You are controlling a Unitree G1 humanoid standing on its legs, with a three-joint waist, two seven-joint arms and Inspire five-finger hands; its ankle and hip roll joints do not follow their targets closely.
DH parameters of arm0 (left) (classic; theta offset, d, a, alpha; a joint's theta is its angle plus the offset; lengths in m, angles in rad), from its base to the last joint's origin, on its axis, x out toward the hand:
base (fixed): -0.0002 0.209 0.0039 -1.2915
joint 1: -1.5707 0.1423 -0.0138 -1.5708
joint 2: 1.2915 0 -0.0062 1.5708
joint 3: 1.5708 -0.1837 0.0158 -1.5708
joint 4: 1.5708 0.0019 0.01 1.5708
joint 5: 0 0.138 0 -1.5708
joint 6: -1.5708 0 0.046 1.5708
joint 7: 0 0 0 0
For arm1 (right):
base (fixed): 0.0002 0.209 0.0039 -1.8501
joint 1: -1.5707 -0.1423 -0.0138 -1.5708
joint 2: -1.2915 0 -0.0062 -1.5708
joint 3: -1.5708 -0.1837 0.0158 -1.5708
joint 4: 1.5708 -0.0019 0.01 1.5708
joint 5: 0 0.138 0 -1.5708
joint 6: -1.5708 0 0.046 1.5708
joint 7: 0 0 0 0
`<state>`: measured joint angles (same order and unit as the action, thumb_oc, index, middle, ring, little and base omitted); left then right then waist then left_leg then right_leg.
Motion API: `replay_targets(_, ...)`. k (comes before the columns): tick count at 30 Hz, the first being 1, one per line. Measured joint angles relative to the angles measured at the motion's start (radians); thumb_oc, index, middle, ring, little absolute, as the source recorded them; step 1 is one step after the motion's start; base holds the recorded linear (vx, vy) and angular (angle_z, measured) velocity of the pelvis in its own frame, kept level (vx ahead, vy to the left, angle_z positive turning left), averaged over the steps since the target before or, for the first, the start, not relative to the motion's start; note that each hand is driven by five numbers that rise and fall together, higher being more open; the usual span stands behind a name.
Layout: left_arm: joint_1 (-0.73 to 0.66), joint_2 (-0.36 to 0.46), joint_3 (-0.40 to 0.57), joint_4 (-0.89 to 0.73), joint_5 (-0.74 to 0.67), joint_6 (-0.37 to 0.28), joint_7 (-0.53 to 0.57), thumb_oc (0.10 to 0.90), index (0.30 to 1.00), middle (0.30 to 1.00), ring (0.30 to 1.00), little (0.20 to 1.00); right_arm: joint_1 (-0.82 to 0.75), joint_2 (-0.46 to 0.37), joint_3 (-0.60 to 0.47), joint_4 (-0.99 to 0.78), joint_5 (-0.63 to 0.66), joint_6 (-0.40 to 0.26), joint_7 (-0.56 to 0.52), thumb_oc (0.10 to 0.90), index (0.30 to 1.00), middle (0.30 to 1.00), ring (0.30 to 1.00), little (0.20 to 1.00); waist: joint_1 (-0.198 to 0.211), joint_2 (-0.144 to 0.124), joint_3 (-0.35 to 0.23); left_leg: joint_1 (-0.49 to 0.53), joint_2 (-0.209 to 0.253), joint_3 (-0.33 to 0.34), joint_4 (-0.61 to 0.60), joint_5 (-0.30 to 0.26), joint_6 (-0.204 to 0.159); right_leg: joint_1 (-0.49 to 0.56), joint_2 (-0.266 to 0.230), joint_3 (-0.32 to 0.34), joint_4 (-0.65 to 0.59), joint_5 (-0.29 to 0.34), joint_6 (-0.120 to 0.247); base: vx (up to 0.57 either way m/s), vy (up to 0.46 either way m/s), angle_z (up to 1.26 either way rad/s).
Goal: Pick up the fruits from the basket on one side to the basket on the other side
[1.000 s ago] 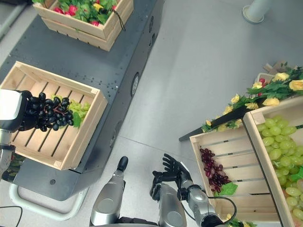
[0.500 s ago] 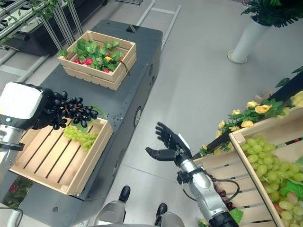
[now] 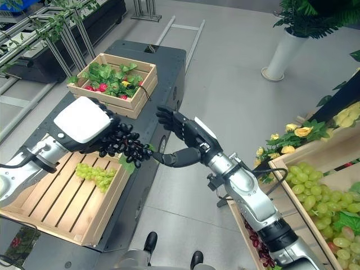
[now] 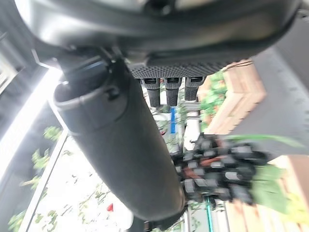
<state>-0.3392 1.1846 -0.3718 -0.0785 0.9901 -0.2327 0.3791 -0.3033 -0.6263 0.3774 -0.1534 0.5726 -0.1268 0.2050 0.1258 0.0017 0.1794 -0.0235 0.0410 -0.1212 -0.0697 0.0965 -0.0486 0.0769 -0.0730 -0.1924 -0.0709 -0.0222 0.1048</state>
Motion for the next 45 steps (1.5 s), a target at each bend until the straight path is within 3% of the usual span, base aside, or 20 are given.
replay_targets(6, -0.065, 0.002, -0.054, -0.103, 0.029, -0.035, -0.090, 0.400, 0.300, 0.300, 0.300, 0.300, -0.023, 0.000, 0.028, -0.035, 0.145, 0.045, -0.001, 0.800, 0.900, 0.900, 0.900, 0.900, -0.003, 0.006, -0.006, 0.002, -0.008, -0.001, -0.009, 0.001, 0.002, 0.009, -0.006, -0.003, -0.017, 0.005, 0.003, 0.02, -0.002, 0.02)
replay_targets(15, -0.110, -0.003, -0.099, -0.157, 0.036, -0.056, -0.162, 0.400, 0.300, 0.300, 0.300, 0.300, -0.022, 0.004, 0.081, -0.042, 0.158, 0.117, 0.000, 0.800, 0.900, 0.900, 0.900, 0.900, -0.034, 0.023, -0.016, 0.010, -0.007, -0.001, -0.009, 0.003, 0.004, 0.020, -0.005, -0.006, -0.017, 0.005, 0.003, 0.01, -0.002, 0.02)
replay_targets(19, -0.110, -0.005, -0.099, -0.157, 0.038, -0.062, -0.171, 0.400, 0.300, 0.300, 0.300, 0.300, -0.018, 0.004, 0.081, -0.042, 0.223, 0.167, 0.001, 0.800, 0.900, 0.900, 0.900, 0.900, -0.050, 0.033, -0.038, 0.010, -0.007, -0.001, -0.011, 0.003, 0.004, 0.021, -0.005, -0.005, -0.017, 0.005, 0.003, 0.00, 0.000, 0.00)
replay_targets(25, -0.110, -0.012, -0.099, -0.163, 0.058, -0.071, -0.172, 0.400, 0.300, 0.300, 0.300, 0.300, 0.001, -0.025, 0.101, -0.042, 0.223, 0.215, 0.009, 0.800, 0.900, 0.900, 0.900, 0.900, -0.053, 0.048, -0.051, 0.011, -0.007, 0.001, -0.011, 0.003, 0.004, 0.021, -0.005, -0.005, -0.017, 0.005, 0.003, 0.00, 0.000, 0.00)
replay_targets(33, -0.109, -0.012, -0.099, -0.190, 0.068, -0.082, -0.172, 0.400, 0.300, 0.300, 0.300, 0.300, 0.038, -0.054, 0.101, -0.042, 0.176, 0.221, 0.012, 0.800, 0.900, 0.900, 0.900, 0.900, -0.056, 0.047, -0.054, 0.014, -0.006, 0.008, -0.011, 0.003, 0.004, 0.022, -0.005, -0.001, -0.017, 0.006, 0.004, 0.00, 0.000, 0.00)
replay_targets(36, -0.109, -0.015, -0.099, -0.223, 0.078, -0.089, -0.172, 0.400, 0.300, 0.300, 0.300, 0.300, 0.046, -0.064, 0.101, -0.042, 0.132, 0.262, 0.012, 0.800, 0.900, 0.900, 0.900, 0.900, -0.056, 0.042, -0.059, 0.015, -0.006, 0.017, -0.011, 0.004, 0.005, 0.023, -0.005, 0.001, -0.017, 0.006, 0.004, 0.00, 0.000, 0.00)
replay_targets(45, -0.109, -0.074, -0.098, -0.269, 0.073, -0.092, -0.176, 0.400, 0.300, 0.300, 0.300, 0.300, 0.083, -0.065, 0.106, -0.026, 0.101, 0.287, 0.011, 0.800, 0.900, 0.900, 0.900, 0.900, -0.056, 0.038, -0.080, 0.021, -0.006, 0.017, -0.011, 0.004, 0.005, 0.029, -0.005, 0.001, -0.017, 0.006, 0.004, 0.00, 0.000, 0.00)
